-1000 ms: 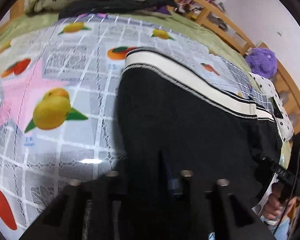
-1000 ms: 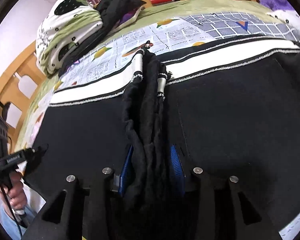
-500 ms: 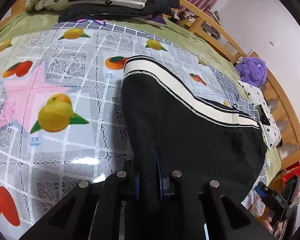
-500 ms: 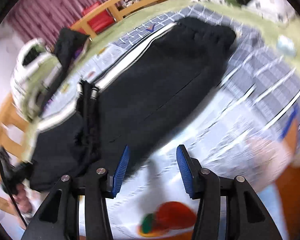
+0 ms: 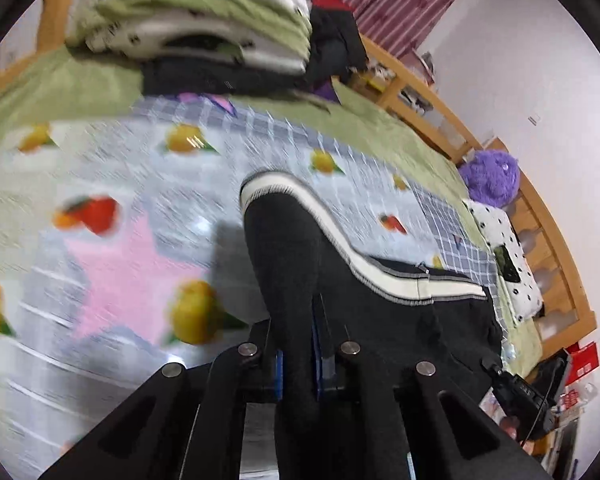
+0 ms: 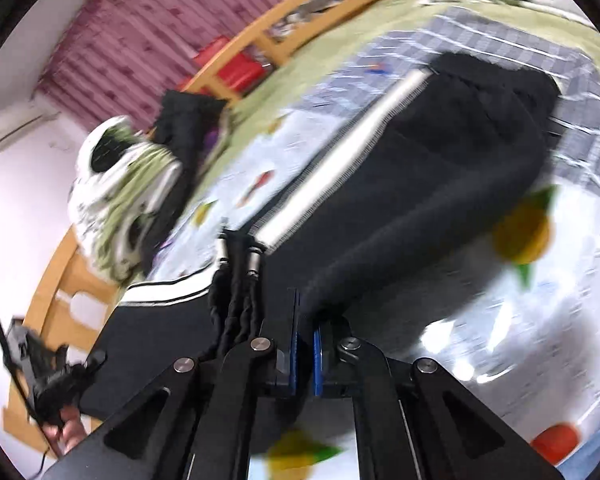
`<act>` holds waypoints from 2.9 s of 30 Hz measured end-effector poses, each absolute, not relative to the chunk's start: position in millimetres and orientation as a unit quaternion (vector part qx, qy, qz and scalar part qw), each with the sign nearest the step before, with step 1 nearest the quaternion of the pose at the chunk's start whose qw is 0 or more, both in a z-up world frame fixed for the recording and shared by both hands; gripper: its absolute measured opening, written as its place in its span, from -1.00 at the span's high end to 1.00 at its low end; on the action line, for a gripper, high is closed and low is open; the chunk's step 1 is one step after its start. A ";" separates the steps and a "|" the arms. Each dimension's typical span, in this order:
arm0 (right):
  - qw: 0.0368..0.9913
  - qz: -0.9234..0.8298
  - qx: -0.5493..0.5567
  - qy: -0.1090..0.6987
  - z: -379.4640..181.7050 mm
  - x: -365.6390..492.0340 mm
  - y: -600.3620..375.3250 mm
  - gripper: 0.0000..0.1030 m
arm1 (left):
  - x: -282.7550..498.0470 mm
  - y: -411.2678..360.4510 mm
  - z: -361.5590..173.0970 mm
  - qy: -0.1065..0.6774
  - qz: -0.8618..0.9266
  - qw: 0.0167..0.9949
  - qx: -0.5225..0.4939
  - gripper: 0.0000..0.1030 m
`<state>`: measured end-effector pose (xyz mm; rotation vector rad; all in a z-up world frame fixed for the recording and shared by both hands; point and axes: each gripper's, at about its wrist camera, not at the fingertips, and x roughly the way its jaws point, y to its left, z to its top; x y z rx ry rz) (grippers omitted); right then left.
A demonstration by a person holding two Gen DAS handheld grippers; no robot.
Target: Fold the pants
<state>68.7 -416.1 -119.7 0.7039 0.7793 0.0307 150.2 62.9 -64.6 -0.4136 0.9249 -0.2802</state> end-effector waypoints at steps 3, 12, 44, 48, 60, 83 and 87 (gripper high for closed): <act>0.862 0.058 0.323 0.386 -118.5 74.6 -375.1 0.89 | 144.9 97.7 -59.0 0.437 -0.106 0.874 -0.183 0.80; 0.837 0.103 0.260 0.470 -181.4 68.3 -300.8 0.64 | 125.0 146.9 -121.0 0.483 -0.041 0.864 -0.135 0.69; 0.877 -0.057 0.219 0.423 -162.7 70.7 -428.1 0.48 | 76.2 169.9 -170.3 0.536 -0.135 0.791 -0.264 -0.25; 0.877 -0.048 0.224 0.423 -154.7 55.3 -427.8 0.48 | 58.3 184.1 -169.3 0.536 -0.132 0.789 -0.268 -0.25; 0.876 -0.044 0.222 0.427 -154.2 35.1 -414.8 0.48 | 10.6 160.7 -141.8 0.493 -0.102 0.859 -0.093 -0.01; 0.864 -0.043 0.215 0.453 -162.7 14.2 -398.5 0.48 | 11.6 145.4 -146.9 0.498 -0.036 0.866 0.004 0.78; 0.867 -0.044 0.209 0.450 -159.3 11.5 -399.0 0.48 | -5.9 163.2 -143.4 0.493 -0.048 0.868 -0.037 0.61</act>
